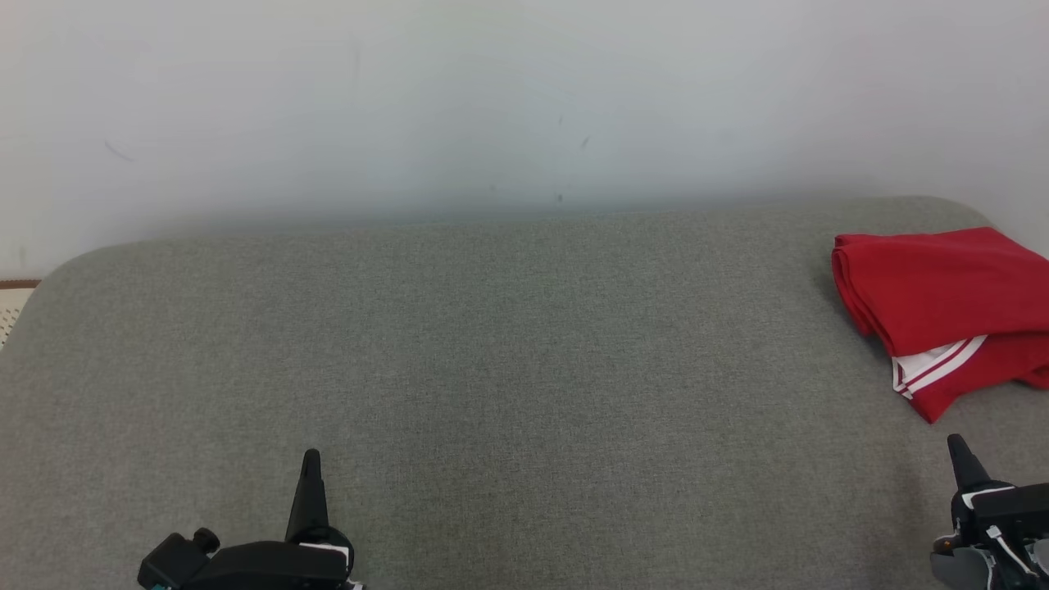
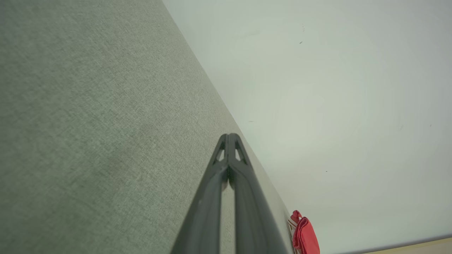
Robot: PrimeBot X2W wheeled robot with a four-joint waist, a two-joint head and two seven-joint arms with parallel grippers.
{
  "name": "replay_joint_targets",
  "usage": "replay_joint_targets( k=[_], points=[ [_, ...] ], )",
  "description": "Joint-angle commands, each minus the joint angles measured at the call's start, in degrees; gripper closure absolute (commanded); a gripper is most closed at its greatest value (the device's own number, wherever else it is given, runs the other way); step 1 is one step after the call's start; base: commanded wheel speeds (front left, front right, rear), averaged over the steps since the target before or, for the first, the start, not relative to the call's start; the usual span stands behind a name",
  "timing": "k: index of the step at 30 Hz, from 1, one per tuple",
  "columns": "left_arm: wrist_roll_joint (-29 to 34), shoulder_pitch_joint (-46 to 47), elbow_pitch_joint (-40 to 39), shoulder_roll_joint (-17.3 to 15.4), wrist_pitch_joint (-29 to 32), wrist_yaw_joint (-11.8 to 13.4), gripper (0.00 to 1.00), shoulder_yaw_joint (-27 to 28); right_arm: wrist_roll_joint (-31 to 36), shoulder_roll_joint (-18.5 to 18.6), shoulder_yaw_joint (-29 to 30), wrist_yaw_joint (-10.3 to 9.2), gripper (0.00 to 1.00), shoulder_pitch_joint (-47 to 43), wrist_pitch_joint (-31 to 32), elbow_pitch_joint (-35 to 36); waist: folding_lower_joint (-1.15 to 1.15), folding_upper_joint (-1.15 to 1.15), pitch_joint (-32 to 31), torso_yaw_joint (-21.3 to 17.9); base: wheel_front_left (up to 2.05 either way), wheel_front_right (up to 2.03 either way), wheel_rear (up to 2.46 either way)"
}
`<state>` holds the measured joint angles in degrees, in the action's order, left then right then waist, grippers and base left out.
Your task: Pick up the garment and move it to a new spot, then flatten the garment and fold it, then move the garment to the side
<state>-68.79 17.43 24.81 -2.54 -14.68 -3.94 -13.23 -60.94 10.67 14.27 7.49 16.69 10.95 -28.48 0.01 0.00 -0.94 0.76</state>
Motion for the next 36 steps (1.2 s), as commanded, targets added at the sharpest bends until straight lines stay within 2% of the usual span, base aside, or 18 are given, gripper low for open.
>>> replay_joint_targets(
  k=[1,36],
  points=[
    [-2.3,2.0,0.3,-0.3,-0.3,-0.4,1.0,-0.6,-2.0,0.8,1.0,0.01,1.0,1.8,0.9,-0.2,-0.01,0.0,0.1,0.0,0.0,0.0,0.0],
    [-23.1,9.4,6.6,-0.4,-0.4,-2.5,1.0,-6.2,-18.7,2.4,9.4,0.01,1.0,7.9,9.4,-6.2,-0.01,0.0,1.4,-0.5,0.0,0.0,0.0]
  ],
)
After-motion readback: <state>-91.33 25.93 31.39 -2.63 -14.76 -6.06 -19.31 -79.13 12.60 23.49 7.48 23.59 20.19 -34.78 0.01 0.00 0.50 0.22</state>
